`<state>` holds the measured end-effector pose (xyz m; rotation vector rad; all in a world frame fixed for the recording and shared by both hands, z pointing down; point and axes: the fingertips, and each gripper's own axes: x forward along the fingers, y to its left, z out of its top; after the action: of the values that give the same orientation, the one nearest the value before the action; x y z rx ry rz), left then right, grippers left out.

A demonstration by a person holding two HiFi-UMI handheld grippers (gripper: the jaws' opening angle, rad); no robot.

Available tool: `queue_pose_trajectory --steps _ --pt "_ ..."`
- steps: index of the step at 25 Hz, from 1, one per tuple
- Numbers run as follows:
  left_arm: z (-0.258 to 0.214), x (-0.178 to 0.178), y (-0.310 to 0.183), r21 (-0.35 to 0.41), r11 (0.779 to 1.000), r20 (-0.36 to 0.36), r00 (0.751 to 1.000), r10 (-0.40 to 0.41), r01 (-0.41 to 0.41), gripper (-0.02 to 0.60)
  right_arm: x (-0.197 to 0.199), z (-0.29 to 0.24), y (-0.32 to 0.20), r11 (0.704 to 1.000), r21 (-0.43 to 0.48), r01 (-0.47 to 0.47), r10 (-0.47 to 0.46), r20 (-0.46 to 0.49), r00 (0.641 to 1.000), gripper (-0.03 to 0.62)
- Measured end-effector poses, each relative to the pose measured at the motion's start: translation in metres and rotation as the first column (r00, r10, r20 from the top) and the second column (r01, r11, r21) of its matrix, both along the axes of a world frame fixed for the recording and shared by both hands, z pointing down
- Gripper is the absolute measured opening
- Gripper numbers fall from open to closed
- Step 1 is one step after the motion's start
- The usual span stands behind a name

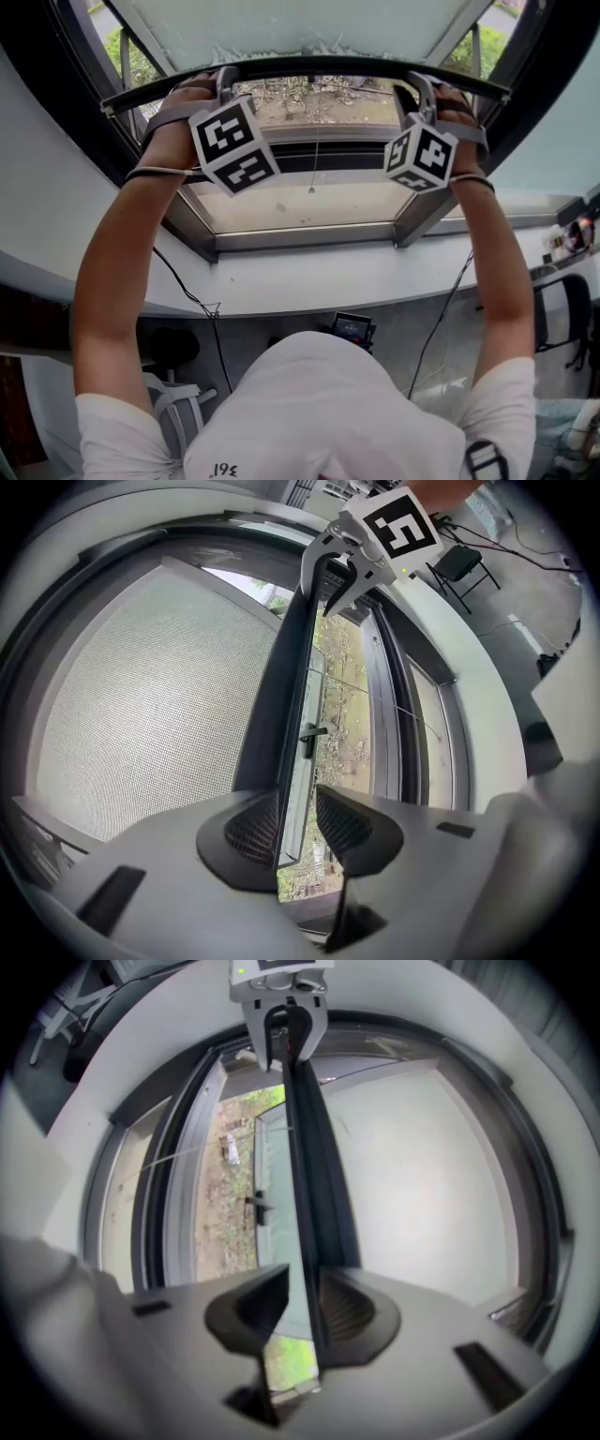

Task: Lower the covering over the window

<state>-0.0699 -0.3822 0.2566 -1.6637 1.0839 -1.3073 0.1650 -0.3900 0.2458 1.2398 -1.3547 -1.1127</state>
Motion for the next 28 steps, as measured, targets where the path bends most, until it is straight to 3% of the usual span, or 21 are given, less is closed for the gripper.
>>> queue_pose_trajectory --steps 12,19,28 --pt "0.02 0.0 0.003 -0.062 0.998 0.009 1.0 0.013 -0.012 0.126 0.001 0.021 0.001 0.994 -0.102 -0.041 0.04 -0.009 0.999 0.094" --pt "0.067 0.001 0.008 -0.154 0.988 0.021 1.0 0.018 -0.014 0.127 0.001 0.07 0.003 0.971 -0.232 -0.056 0.047 -0.043 0.998 0.094" --pt "0.081 0.001 0.011 -0.186 0.982 0.024 1.0 0.021 -0.016 0.129 0.002 0.084 0.006 0.963 -0.258 -0.072 0.066 -0.033 0.997 0.094"
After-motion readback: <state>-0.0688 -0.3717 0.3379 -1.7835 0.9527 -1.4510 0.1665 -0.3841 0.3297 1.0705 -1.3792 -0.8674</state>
